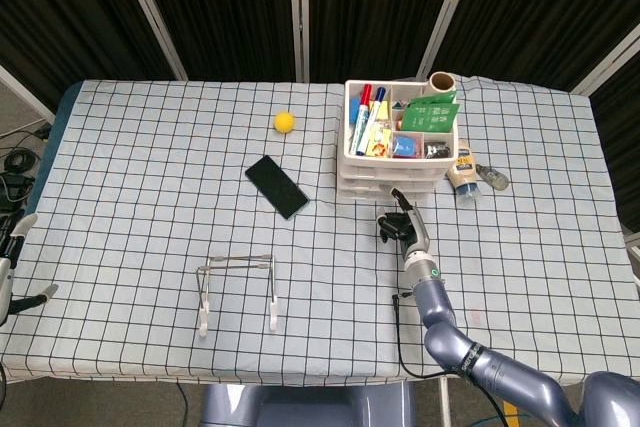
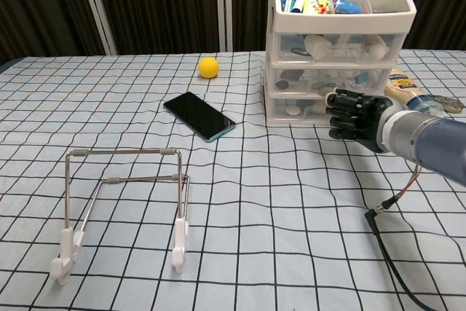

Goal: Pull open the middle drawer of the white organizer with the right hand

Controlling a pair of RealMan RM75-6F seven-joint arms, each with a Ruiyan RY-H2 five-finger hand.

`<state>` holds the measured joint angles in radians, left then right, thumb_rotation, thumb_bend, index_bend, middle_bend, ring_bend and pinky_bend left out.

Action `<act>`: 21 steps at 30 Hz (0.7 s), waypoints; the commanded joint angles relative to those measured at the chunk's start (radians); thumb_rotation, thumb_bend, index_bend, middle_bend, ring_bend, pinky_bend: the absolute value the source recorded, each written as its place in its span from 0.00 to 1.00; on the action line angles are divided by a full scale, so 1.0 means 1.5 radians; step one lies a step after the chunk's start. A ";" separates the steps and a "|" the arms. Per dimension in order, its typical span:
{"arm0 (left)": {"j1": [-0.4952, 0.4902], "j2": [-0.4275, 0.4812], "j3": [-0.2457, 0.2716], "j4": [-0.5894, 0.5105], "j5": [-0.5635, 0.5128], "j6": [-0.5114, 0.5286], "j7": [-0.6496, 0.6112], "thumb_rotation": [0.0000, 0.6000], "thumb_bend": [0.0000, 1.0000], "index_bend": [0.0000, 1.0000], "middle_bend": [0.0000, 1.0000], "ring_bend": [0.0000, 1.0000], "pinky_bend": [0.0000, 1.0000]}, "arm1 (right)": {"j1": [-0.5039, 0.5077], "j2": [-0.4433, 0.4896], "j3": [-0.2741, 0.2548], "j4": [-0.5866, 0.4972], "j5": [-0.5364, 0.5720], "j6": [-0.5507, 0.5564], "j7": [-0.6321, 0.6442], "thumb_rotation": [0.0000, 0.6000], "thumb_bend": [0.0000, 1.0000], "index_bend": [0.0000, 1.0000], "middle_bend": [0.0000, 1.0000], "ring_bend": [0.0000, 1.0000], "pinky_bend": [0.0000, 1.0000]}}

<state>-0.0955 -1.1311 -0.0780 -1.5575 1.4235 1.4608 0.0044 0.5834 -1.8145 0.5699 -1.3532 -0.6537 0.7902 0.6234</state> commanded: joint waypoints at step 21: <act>-0.001 0.001 0.001 0.002 0.001 -0.002 -0.005 1.00 0.00 0.00 0.00 0.00 0.00 | -0.001 -0.001 0.014 -0.007 -0.045 -0.049 0.031 1.00 0.54 0.32 0.98 0.97 0.83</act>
<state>-0.0971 -1.1302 -0.0762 -1.5545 1.4249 1.4580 -0.0030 0.5826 -1.8157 0.5927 -1.3621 -0.7203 0.7165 0.6680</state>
